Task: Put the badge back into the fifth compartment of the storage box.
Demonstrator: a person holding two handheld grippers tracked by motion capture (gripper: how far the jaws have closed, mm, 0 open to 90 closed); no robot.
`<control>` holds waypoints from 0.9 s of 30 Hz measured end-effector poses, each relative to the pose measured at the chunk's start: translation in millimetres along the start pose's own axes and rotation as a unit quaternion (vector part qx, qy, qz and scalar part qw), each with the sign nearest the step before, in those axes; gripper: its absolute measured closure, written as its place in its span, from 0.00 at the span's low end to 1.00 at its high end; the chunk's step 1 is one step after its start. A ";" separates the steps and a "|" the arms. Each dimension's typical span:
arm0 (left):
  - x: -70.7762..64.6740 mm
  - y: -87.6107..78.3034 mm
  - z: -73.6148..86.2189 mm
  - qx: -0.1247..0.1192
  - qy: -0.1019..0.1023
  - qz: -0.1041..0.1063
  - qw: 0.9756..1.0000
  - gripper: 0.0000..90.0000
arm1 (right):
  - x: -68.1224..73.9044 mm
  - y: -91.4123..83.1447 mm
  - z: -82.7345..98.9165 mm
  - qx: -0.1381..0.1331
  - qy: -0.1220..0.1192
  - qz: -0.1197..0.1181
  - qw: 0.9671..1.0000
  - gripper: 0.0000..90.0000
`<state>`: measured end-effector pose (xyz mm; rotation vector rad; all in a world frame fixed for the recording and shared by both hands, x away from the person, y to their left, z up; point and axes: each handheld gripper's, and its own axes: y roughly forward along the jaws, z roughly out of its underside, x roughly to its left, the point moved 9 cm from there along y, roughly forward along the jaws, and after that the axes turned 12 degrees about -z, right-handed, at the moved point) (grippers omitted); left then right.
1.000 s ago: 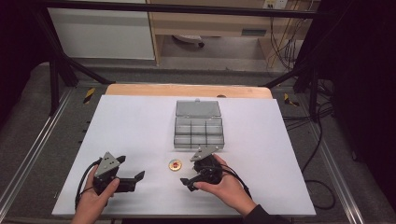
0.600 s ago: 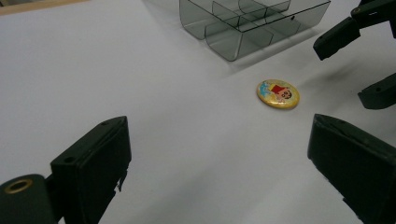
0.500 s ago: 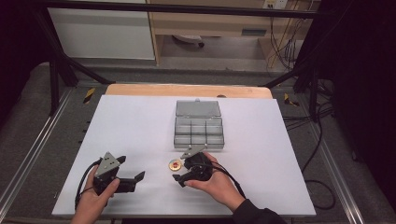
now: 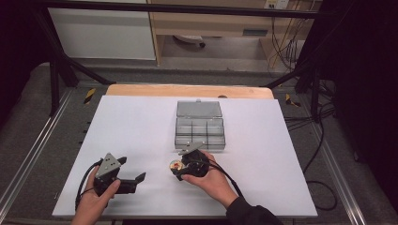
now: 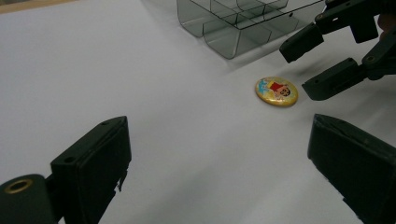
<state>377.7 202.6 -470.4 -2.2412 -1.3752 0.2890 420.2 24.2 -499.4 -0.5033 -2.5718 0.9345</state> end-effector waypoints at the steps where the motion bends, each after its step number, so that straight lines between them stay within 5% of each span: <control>1: -0.1 0.0 0.1 0.000 -0.001 0.000 1.000 0.07 | -0.7 1.3 0.0 -0.001 0.003 -0.001 1.000 0.35; 8: -0.3 0.4 0.5 0.001 0.000 0.001 1.000 0.07 | -3.4 10.4 0.5 -0.007 0.015 -0.016 1.000 0.34; 27: -0.9 0.8 1.9 0.006 0.006 0.001 1.000 0.07 | -4.2 24.1 0.8 0.001 -0.019 0.018 1.000 0.48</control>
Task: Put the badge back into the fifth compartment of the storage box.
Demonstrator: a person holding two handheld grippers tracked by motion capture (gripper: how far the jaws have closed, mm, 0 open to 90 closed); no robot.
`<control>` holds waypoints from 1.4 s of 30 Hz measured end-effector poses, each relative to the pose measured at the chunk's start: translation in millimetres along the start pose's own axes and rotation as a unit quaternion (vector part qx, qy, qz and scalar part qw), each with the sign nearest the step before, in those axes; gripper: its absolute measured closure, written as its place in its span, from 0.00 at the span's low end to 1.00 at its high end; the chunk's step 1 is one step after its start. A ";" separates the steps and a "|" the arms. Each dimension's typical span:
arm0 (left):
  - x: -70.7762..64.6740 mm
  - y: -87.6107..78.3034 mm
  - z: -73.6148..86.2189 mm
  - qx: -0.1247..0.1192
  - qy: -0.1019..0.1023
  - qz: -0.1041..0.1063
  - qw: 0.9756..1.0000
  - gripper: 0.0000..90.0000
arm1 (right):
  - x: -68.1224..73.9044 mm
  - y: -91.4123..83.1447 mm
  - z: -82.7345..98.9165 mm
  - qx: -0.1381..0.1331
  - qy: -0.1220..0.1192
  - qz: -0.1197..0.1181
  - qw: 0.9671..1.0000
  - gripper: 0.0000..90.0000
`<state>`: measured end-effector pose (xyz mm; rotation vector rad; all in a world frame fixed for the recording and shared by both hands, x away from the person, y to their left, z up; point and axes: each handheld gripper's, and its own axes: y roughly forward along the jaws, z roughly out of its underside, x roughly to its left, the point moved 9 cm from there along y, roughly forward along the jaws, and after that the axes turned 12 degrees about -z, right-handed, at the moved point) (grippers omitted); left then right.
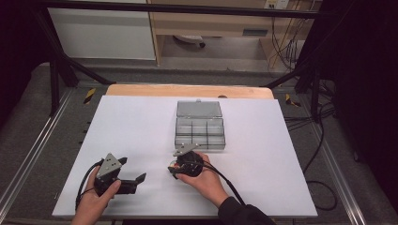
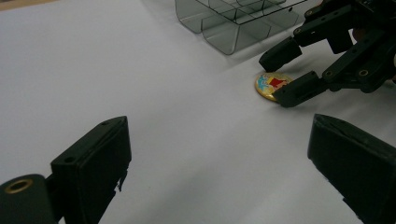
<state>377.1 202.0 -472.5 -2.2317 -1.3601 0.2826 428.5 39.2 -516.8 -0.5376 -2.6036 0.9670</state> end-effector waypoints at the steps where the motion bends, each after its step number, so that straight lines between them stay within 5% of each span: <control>1: 0.0 0.0 0.0 0.000 0.000 0.000 1.000 0.07 | 0.7 0.3 0.2 0.001 -0.003 0.002 1.000 0.48; 24: 0.7 -0.3 0.2 0.000 -0.001 -0.002 1.000 0.07 | 3.8 -14.6 -12.2 -0.017 -0.019 0.002 1.000 0.53; 42: 1.8 -0.5 0.3 0.000 0.002 -0.003 1.000 0.07 | -18.0 -60.8 -61.2 -0.074 -0.025 0.027 0.997 0.53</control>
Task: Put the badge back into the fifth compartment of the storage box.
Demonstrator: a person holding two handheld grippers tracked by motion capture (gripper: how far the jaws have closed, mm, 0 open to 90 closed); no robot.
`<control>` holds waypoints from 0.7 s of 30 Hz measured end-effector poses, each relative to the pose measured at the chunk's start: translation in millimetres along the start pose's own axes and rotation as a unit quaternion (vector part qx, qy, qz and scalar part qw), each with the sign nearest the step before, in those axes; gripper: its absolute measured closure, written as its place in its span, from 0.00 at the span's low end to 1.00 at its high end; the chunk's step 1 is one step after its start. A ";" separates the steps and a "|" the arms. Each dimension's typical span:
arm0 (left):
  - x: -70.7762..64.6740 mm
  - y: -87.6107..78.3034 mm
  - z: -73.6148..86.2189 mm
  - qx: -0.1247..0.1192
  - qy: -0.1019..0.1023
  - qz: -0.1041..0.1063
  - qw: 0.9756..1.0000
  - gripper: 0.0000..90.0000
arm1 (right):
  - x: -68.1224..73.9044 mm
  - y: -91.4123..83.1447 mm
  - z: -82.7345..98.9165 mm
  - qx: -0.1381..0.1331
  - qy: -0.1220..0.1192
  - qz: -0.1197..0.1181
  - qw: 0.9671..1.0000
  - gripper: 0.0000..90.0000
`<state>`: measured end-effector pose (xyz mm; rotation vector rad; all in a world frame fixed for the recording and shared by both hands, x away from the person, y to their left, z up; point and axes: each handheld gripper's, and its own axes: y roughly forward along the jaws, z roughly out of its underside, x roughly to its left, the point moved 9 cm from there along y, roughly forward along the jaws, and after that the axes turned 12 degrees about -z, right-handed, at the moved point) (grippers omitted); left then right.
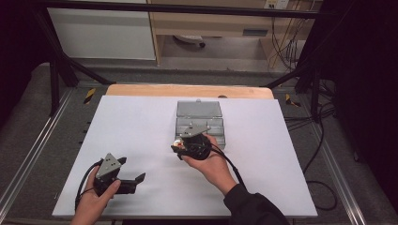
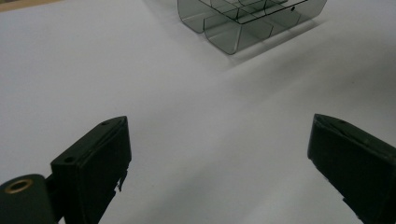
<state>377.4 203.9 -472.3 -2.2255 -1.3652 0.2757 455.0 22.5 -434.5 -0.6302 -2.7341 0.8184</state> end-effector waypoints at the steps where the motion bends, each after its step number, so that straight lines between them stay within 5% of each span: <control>1: 0.1 0.0 0.0 0.000 0.001 -0.001 1.000 0.07 | -2.5 -2.0 -2.3 -0.003 0.001 0.003 1.000 0.53; 21: 0.8 -0.2 -0.2 -0.001 -0.001 -0.002 1.000 0.07 | -36.9 -30.4 -28.6 -0.030 0.009 0.035 0.999 0.53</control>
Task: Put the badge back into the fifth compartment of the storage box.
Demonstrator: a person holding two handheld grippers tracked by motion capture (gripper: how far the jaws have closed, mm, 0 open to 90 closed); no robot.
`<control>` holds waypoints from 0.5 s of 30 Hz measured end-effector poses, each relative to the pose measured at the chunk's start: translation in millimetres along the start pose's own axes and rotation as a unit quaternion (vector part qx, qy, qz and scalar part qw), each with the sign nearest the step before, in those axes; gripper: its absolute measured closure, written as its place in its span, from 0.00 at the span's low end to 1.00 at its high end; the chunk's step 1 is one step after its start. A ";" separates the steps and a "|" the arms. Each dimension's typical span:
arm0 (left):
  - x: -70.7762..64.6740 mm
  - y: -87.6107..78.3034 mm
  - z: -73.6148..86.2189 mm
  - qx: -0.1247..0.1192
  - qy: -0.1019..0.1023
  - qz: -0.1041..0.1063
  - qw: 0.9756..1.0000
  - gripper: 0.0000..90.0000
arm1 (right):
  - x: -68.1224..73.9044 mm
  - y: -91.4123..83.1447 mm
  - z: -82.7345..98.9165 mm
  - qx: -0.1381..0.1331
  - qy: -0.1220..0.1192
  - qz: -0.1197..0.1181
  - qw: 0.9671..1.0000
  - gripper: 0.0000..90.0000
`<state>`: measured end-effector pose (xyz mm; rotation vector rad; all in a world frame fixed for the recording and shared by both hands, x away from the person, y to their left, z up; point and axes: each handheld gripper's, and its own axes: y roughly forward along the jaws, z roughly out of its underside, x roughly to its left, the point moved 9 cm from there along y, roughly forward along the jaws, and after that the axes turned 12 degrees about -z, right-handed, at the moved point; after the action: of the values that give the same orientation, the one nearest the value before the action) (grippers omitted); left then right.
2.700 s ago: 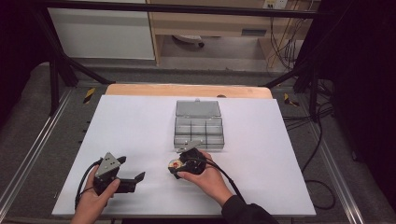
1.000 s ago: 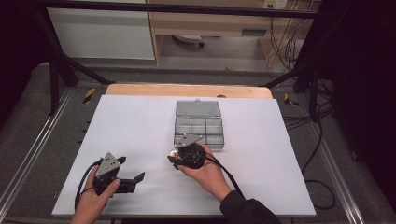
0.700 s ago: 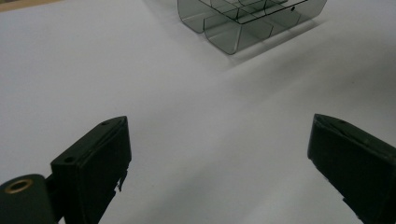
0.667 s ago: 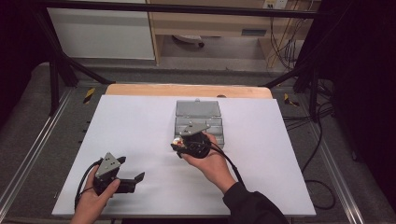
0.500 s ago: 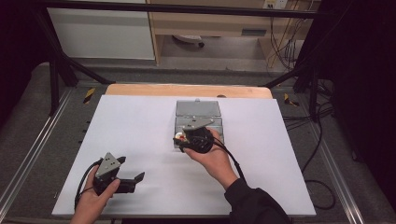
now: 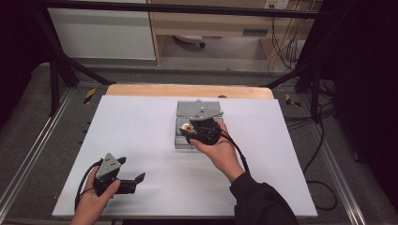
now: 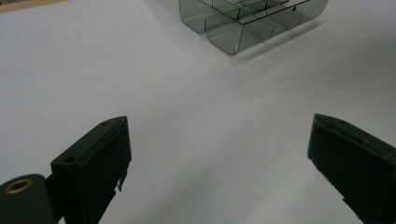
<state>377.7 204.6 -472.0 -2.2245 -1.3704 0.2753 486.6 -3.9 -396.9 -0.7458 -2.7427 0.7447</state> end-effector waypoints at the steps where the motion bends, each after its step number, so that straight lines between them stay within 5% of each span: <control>1: 0.0 0.0 0.0 0.000 0.000 0.000 1.000 0.07 | -0.9 -0.5 -0.4 0.000 0.001 0.002 1.000 0.53; 15: 0.6 0.0 0.4 0.001 -0.001 0.000 1.000 0.07 | -20.5 -7.5 -4.2 0.002 0.008 0.016 1.000 0.53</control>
<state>377.8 205.3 -472.2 -2.2229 -1.3698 0.2782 502.3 -18.4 -390.7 -0.7925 -2.7206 0.7456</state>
